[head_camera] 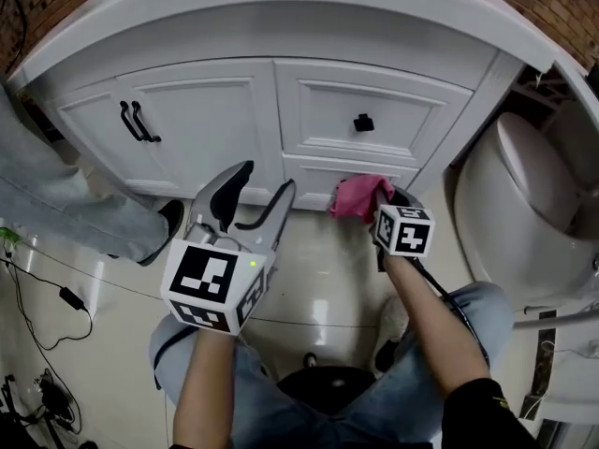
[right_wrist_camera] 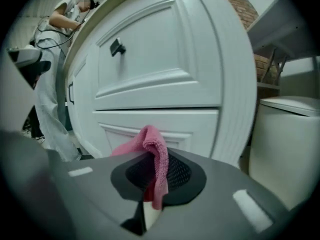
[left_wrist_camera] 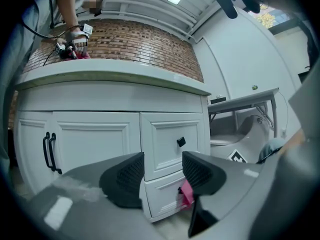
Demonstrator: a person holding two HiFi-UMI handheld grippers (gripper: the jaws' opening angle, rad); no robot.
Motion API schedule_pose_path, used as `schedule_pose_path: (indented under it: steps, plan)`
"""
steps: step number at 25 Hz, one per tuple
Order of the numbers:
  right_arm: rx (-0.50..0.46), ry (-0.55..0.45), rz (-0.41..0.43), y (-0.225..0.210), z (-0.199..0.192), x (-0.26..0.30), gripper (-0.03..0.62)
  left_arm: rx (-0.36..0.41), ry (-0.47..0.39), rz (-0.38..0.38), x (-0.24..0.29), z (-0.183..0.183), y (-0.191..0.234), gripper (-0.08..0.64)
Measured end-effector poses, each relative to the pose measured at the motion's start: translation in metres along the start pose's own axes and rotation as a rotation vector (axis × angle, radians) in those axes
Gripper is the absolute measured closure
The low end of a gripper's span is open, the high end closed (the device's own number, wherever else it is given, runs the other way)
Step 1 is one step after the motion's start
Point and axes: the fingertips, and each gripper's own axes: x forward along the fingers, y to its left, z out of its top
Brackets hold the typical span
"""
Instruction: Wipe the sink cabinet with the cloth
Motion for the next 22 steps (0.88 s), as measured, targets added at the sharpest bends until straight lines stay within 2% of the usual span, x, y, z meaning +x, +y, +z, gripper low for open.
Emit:
schedule_pose_path:
  steps: [4,7,9,14,16,19,22]
  plan:
    - [0.047,0.024,-0.124,-0.06,-0.012,-0.017,0.563,-0.003,-0.015,-0.007,0.001,0.005,-0.003,0.324]
    - [0.058,0.039,-0.133,-0.069,-0.024,-0.021,0.563,-0.004,-0.025,-0.007,0.0,0.01,-0.005,0.324]
    - [0.036,0.058,-0.059,-0.043,-0.034,-0.015,0.563,-0.003,-0.031,-0.01,-0.001,0.012,-0.005,0.324]
    - [-0.037,0.096,0.233,0.077,-0.057,0.015,0.563,-0.002,-0.022,0.015,-0.004,0.01,0.003,0.324]
    - [-0.054,0.088,0.311,0.118,-0.059,0.028,0.563,-0.007,-0.013,0.029,-0.002,0.007,0.007,0.324]
    - [-0.057,0.059,0.36,0.162,-0.055,0.05,0.563,-0.02,0.001,0.049,0.0,0.001,0.012,0.324]
    - [-0.006,0.03,0.37,0.189,-0.051,0.072,0.563,-0.032,0.013,0.069,0.0,-0.003,0.017,0.324]
